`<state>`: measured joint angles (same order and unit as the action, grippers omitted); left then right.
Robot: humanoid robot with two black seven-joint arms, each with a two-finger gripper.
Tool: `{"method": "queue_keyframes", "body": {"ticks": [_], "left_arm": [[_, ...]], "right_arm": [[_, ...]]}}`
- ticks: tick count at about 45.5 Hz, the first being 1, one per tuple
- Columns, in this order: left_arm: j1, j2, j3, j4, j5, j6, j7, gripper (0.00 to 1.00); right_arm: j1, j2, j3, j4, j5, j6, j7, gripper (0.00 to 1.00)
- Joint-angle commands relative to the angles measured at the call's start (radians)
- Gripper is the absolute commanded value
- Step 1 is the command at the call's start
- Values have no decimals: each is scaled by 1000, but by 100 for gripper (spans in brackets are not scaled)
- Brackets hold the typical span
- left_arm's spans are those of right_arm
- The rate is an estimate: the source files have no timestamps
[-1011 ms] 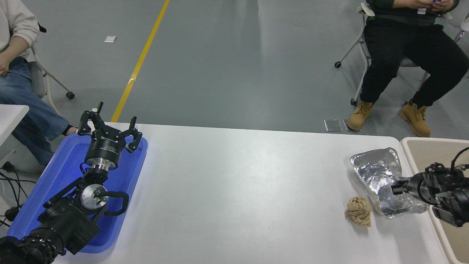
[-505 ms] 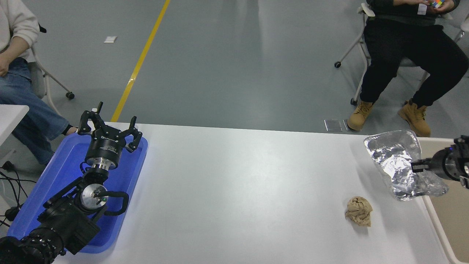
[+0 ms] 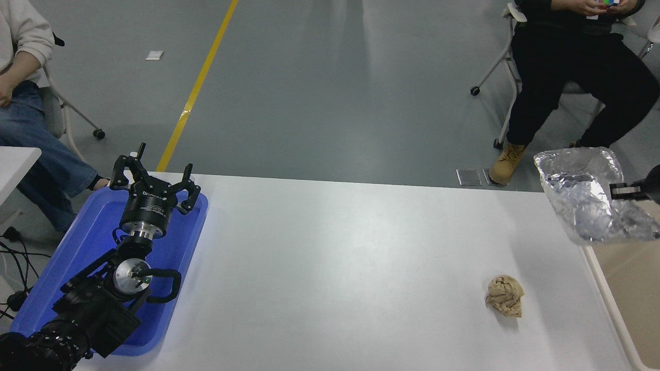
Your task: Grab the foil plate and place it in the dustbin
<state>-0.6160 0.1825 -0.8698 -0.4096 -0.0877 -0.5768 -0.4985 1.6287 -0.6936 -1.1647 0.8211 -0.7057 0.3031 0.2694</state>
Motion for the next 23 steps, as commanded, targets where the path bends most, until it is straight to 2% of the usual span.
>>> {"method": "queue_keyframes", "body": {"ticks": [1, 14, 23], "left_arm": [[1, 0, 0, 0, -1, 0, 0, 100], [1, 0, 0, 0, -1, 0, 0, 100], [1, 0, 0, 0, 0, -2, 0, 100]], "right_arm": [[197, -15, -50, 92, -5, 102, 2, 0], [338, -14, -52, 105, -6, 223, 2, 0], [373, -9, -52, 105, -8, 252, 2, 0]]}}
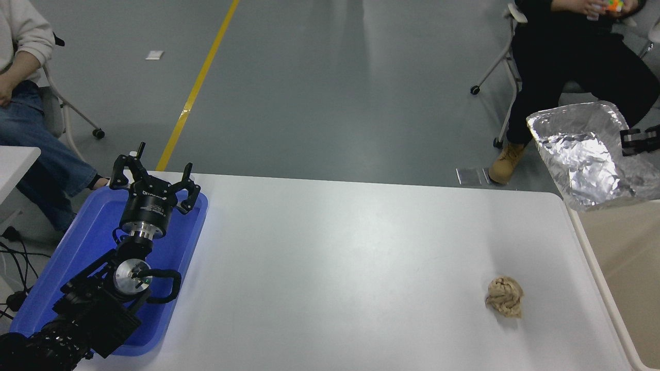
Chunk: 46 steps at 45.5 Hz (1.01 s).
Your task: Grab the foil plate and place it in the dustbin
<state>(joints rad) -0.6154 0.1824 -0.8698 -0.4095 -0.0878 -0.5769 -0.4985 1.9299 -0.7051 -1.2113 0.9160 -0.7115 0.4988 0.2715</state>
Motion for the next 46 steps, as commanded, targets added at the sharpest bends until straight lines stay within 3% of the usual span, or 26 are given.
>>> {"method": "queue_keyframes", "body": {"ticks": [1, 30, 46], "left_arm": [[0, 0, 0, 0, 0, 0, 0, 100], [0, 0, 0, 0, -1, 0, 0, 100], [0, 0, 0, 0, 0, -1, 0, 100]], "right_arm": [[72, 4, -5, 11, -2, 57, 0, 0], [21, 1, -4, -14, -8, 43, -3, 0], [-259, -13, 22, -341, 20, 14, -8, 0]]}}
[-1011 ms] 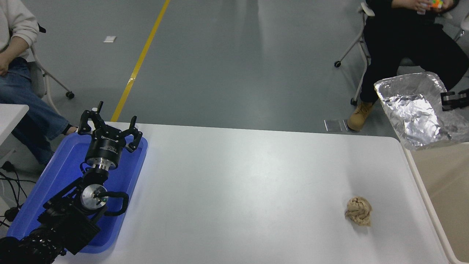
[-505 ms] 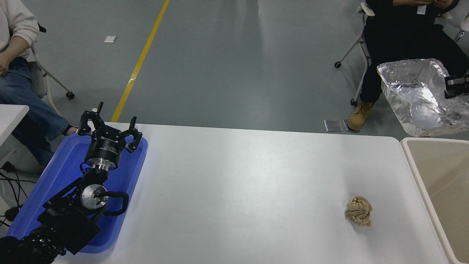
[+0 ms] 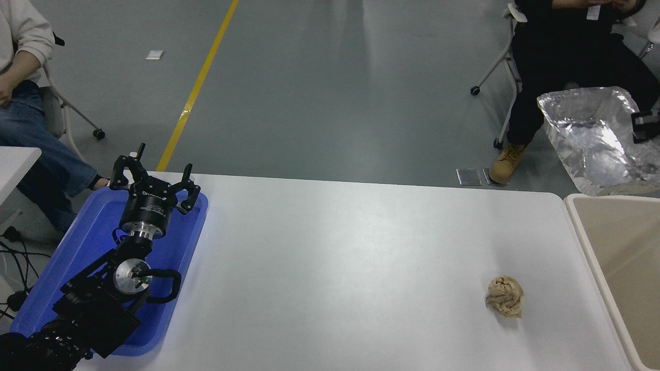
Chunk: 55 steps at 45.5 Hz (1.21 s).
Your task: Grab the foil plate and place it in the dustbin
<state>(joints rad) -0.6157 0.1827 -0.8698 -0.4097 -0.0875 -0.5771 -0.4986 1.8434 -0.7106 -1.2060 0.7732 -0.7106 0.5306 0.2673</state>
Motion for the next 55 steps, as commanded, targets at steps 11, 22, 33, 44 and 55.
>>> {"method": "queue_keyframes", "body": {"ticks": [11, 22, 33, 44, 55], "left_arm": [[-1, 0, 0, 0, 0, -1, 0, 100], [-1, 0, 0, 0, 0, 0, 0, 100], [-1, 0, 0, 0, 0, 0, 0, 100], [-1, 0, 0, 0, 0, 0, 0, 100], [-1, 0, 0, 0, 0, 0, 0, 100]], "right_arm": [[-421, -7, 29, -419, 163, -43, -11, 0], [-605, -7, 31, -509, 266, -129, -34, 0], [-737, -7, 54, -545, 359, -202, -80, 0], [-903, 3, 174, -597, 390, -250, -126, 0], [-1006, 25, 252, -604, 390, -290, -137, 0]]}}
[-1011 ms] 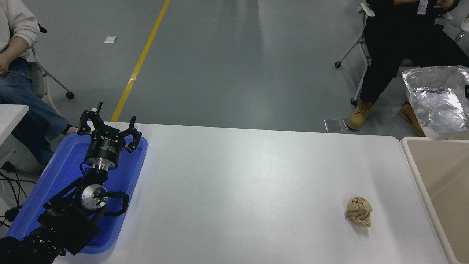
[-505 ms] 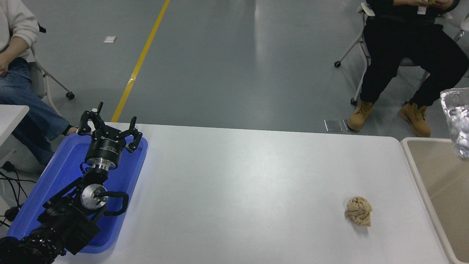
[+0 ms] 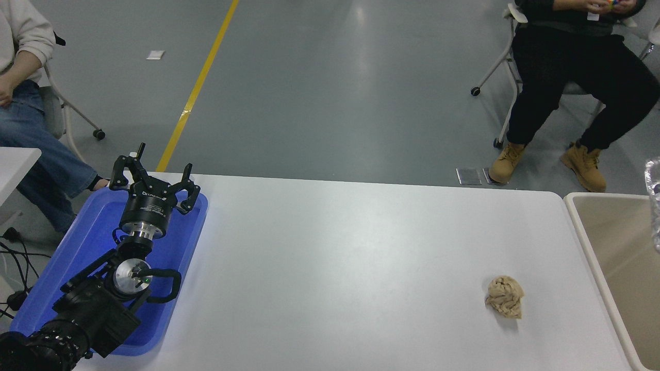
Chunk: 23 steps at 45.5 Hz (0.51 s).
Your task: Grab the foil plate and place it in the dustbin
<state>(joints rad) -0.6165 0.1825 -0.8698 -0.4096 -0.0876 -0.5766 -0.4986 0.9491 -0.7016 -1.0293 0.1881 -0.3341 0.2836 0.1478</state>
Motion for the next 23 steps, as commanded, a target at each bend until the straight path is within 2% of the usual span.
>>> {"method": "queue_keyframes", "body": {"ticks": [1, 15, 16, 18, 21, 23], "left_arm": [[0, 0, 0, 0, 0, 0, 0, 100], [1, 0, 0, 0, 0, -2, 0, 100], [0, 0, 0, 0, 0, -2, 0, 100], [0, 0, 0, 0, 0, 0, 0, 100], [0, 0, 0, 0, -1, 0, 0, 100], [0, 0, 0, 0, 0, 0, 0, 100]], "right_arm": [[-118, 16, 80, -19, 14, -47, -17, 0], [-156, 20, 103, -19, 15, -69, -22, 0], [-156, 20, 103, -19, 15, -73, -22, 5], [-155, 20, 106, -19, 17, -83, -22, 21], [-155, 17, 126, -19, 26, -99, -22, 64], [-155, 16, 144, -19, 32, -112, -20, 86]]}}
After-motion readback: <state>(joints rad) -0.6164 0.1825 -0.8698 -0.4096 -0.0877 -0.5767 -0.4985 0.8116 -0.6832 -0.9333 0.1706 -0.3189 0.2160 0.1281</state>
